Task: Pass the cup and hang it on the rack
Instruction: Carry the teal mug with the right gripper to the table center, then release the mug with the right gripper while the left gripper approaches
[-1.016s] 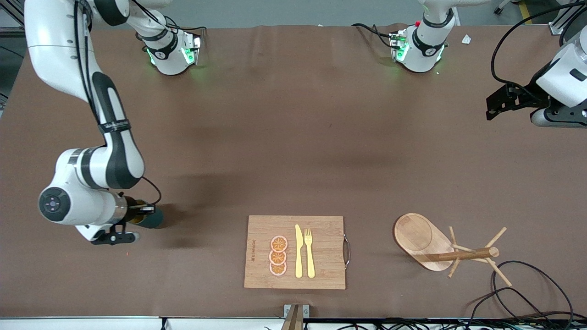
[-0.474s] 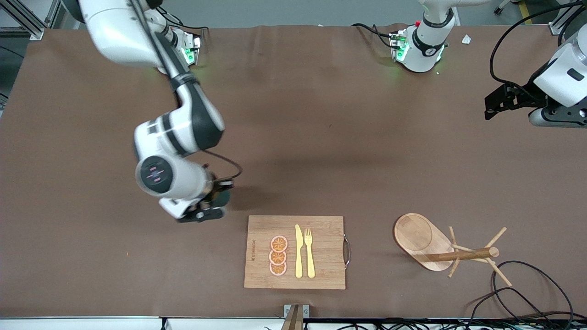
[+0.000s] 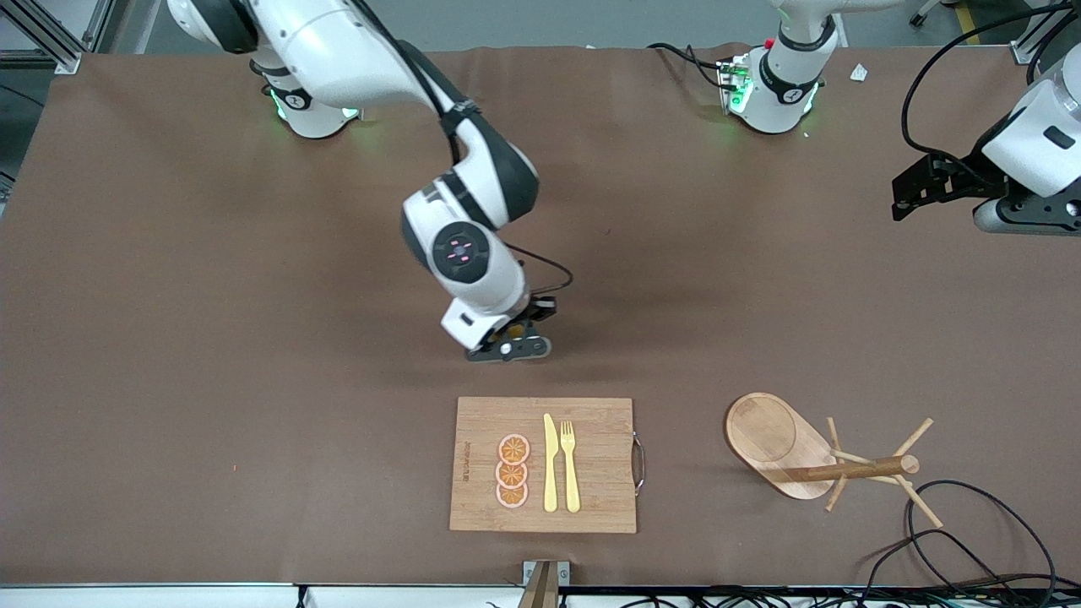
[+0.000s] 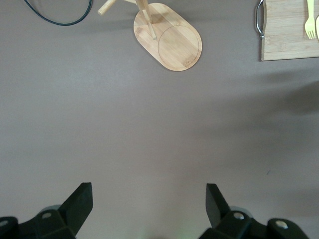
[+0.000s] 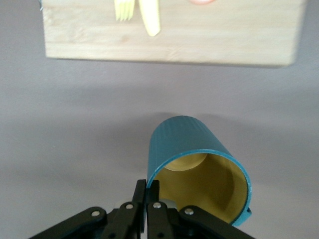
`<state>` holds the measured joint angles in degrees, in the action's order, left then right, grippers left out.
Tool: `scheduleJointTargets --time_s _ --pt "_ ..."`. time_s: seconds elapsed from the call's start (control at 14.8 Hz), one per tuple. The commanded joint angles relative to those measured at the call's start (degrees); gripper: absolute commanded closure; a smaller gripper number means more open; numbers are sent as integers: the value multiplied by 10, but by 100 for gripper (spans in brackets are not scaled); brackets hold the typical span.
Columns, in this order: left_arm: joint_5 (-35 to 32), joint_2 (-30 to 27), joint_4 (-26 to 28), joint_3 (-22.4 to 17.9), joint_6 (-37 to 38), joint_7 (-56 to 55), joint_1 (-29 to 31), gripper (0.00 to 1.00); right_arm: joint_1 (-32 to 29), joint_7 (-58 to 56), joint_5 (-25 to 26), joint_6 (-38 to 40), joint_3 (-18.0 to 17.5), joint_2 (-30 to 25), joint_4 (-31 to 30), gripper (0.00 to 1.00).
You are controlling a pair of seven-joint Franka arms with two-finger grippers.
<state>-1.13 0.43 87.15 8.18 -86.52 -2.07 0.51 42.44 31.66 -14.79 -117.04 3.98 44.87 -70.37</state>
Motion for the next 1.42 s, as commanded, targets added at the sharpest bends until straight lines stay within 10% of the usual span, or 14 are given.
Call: scheduleJointTargets --time_s 0.0,0.27,0.61,1.36 --pt "8 0 -6 0 4 11 0 0 28 73 -14 1 8 51 61 99" --pt "8 0 -5 0 4 11 0 0 46 123 -14 -5 8 65 64 91" --pt "9 -3 -6 0 5 12 1 0 35 124 -8 2 13 42 64 1" --pt "7 4 -9 6 -1 -5 -19 0 -159 -130 -6 126 121 -68 45 0"
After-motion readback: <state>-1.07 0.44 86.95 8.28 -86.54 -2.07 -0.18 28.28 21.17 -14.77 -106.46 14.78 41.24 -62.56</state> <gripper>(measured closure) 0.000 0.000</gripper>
